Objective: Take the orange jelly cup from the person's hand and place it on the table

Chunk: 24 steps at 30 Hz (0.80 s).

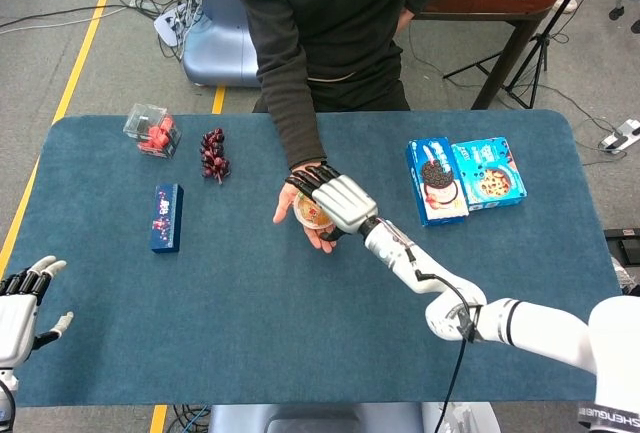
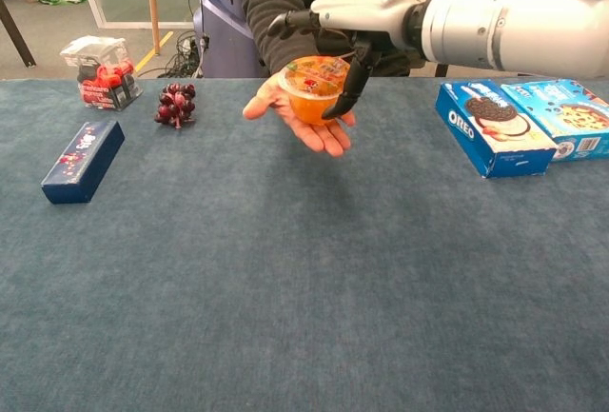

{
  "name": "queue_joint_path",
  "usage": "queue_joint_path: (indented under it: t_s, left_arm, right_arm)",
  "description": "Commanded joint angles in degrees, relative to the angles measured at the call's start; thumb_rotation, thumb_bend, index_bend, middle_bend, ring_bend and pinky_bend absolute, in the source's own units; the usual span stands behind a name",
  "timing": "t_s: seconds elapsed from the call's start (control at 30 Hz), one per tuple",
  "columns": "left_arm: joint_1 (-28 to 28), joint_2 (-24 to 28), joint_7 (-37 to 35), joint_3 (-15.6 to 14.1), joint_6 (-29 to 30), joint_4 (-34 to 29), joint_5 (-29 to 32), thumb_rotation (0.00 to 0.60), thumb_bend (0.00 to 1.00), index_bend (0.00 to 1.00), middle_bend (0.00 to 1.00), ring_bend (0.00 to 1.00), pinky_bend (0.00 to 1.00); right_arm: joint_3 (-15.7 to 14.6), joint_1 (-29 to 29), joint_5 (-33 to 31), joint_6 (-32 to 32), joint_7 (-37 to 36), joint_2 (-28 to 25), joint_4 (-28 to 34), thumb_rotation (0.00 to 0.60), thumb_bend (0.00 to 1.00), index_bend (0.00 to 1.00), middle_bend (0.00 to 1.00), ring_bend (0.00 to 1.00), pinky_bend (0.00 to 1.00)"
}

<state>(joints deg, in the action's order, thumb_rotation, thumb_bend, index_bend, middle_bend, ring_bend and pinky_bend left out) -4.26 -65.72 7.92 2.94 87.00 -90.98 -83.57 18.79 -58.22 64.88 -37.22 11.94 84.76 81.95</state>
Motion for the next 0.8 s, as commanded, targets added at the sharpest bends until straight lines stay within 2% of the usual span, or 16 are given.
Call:
queue_joint_path:
  t_s: [0.03,0.23,0.33,0.4,0.53,0.6,0.8]
  left_arm:
    - [0.0,0.1,0.0,0.1,0.0,0.0,0.1,0.600,0.23,0.21,0.17,0.20,0.20]
    - [0.1,0.0,0.0,0.0,-0.1,0.0,0.1,0.600,0.23,0.21,0.18,0.20,0.20]
    - [0.1,-0.1,-0.1,0.0,-0.3,0.2,0.2,0.600,0.23,0.21,0.18,0.20,0.20]
    - [0.0,-0.2,-0.2,0.1,-0.4,0.3,0.2,0.600,0.23,0.21,0.17,0.20,0.20]
    - [0.1,-0.3,-0.2,0.1,-0.4,0.5,0.3,0.600,0.23,0.21,0.17,0.20,0.20]
    - [0.1,-0.3,-0.3,0.2,-0.5,0.5,0.4,0.600,0.23,0.21,0.18,0.20,0.20]
    - [0.2,-0.1,-0.4,0.4,-0.5,0.5,0.7,0.600,0.23,0.22,0.17,0.20,0.20]
  right_arm:
    - [-0.4,-1.1,-0.6,0.2,0.2,1.1,-1.5,0.600,0.16,0.01,0.12,0.02,0.12]
    - [-1.6,-2.4,-2.1,0.1,1.2,2.1,-3.2,0.600,0.24,0.13,0.20,0.12,0.27]
    - [-2.4,-2.7,-2.8,-0.2,2.1,2.3,-3.6,0.600,0.27,0.18,0.22,0.14,0.32]
    - [-2.6,-2.9,-3.0,-1.0,2.5,2.5,-3.7,0.600,0.32,0.23,0.23,0.16,0.38]
    - [-2.7,-2.8,-3.5,-2.5,2.6,2.5,-3.9,0.600,0.49,0.38,0.30,0.24,0.53]
    - [-2.8,-2.6,-3.8,-2.8,2.5,2.3,-3.9,0.600,0.53,0.43,0.33,0.27,0.58]
    - [-2.8,-0.9,-2.1,-5.4,-0.1,0.0,-1.5,0.600,0.54,0.48,0.37,0.32,0.64]
